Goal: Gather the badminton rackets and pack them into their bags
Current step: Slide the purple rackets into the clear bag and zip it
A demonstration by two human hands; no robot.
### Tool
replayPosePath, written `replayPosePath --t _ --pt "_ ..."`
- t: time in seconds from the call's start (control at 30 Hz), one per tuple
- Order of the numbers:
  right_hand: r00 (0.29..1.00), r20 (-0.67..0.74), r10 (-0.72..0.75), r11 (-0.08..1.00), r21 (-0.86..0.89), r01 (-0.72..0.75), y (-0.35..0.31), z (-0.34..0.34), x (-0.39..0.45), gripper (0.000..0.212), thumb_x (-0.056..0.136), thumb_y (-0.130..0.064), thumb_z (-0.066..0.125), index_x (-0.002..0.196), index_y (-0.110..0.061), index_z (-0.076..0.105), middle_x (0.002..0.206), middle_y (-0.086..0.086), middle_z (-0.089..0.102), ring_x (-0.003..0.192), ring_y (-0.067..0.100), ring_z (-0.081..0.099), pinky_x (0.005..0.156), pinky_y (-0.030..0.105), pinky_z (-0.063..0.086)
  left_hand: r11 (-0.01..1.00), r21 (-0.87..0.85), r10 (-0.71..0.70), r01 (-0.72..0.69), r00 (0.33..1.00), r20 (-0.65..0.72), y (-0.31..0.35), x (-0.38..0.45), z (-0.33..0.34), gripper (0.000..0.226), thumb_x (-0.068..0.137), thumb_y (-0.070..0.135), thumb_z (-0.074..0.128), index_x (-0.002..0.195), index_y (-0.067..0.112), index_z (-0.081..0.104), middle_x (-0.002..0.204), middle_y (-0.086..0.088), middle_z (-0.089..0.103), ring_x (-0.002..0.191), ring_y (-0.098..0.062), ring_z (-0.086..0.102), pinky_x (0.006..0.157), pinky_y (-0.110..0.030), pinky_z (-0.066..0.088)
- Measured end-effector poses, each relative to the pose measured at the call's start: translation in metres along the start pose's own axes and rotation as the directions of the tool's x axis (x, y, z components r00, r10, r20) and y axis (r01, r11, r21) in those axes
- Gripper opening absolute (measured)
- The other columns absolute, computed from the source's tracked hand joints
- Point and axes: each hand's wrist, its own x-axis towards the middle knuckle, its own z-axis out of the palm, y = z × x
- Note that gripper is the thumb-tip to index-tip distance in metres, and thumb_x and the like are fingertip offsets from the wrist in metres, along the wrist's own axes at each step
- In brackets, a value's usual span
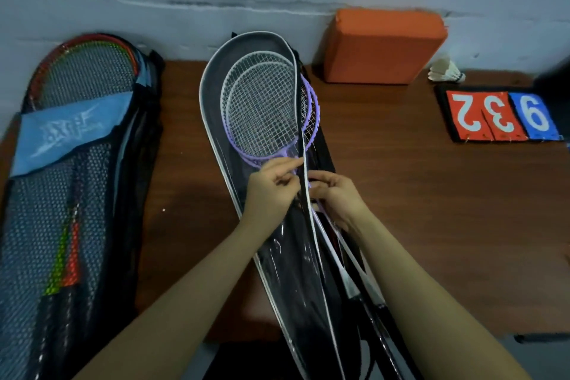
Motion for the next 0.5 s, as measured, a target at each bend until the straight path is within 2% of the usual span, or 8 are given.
replayPosePath --t 0.07,0.17,0.27,0.37,0.5 --pt "0.999 -0.002 -0.037 0.997 -0.063 0.036 -0.003 0.012 0.011 0.029 0.077 0.019 0.052 0.093 -0.003 0.064 0.063 0.002 0.070 0.056 0.014 0.066 0.055 0.025 0.056 0.999 -0.011 -0.048 0.048 0.999 0.010 -0.004 -0.001 -0.010 0.037 0.081 -0.009 0.055 0.111 0.009 0.066 0.102 -0.001 0.062 0.076 -0.012 0.061 0.074 -0.016 0.049" --pt "0.991 -0.033 -0.130 0.957 -0.267 0.116 0.000 0.026 0.022 0.029 0.078 0.014 0.058 0.099 -0.003 0.065 0.064 -0.004 0.068 0.060 0.007 0.064 0.063 0.020 0.053 0.993 -0.047 -0.107 0.106 0.994 -0.017 -0.013 0.000 -0.022 0.038 0.080 -0.009 0.055 0.108 0.013 0.068 0.089 0.006 0.064 0.068 -0.007 0.059 0.070 -0.015 0.048" --pt "0.982 -0.027 -0.186 0.881 -0.447 0.155 0.010 0.029 0.026 0.028 0.081 0.007 0.061 0.105 -0.007 0.067 0.092 0.003 0.071 0.081 0.005 0.066 0.079 0.019 0.052 0.995 -0.052 -0.089 0.089 0.996 -0.004 -0.021 0.004 -0.029 0.037 0.080 -0.010 0.056 0.110 0.009 0.066 0.094 0.002 0.063 0.071 -0.004 0.058 0.074 -0.012 0.046" --pt "0.975 -0.011 -0.221 0.756 -0.634 0.164 0.013 0.021 0.023 0.030 0.083 -0.003 0.063 0.113 -0.007 0.066 0.110 0.008 0.066 0.102 0.017 0.062 0.094 0.029 0.047 0.995 -0.085 -0.050 0.051 0.999 0.017 -0.025 0.004 -0.030 0.037 0.081 -0.011 0.056 0.115 0.004 0.063 0.099 -0.011 0.061 0.073 -0.014 0.059 0.073 -0.019 0.048" --pt "0.947 -0.024 -0.319 0.608 -0.772 0.185 0.017 0.006 -0.001 0.034 0.083 -0.004 0.064 0.117 -0.011 0.063 0.100 0.001 0.053 0.099 0.018 0.054 0.091 0.026 0.042 0.998 -0.043 -0.049 0.049 0.999 -0.001 -0.031 -0.003 -0.021 0.033 0.085 -0.008 0.054 0.117 0.001 0.060 0.089 0.001 0.054 0.072 -0.006 0.055 0.072 -0.010 0.044"
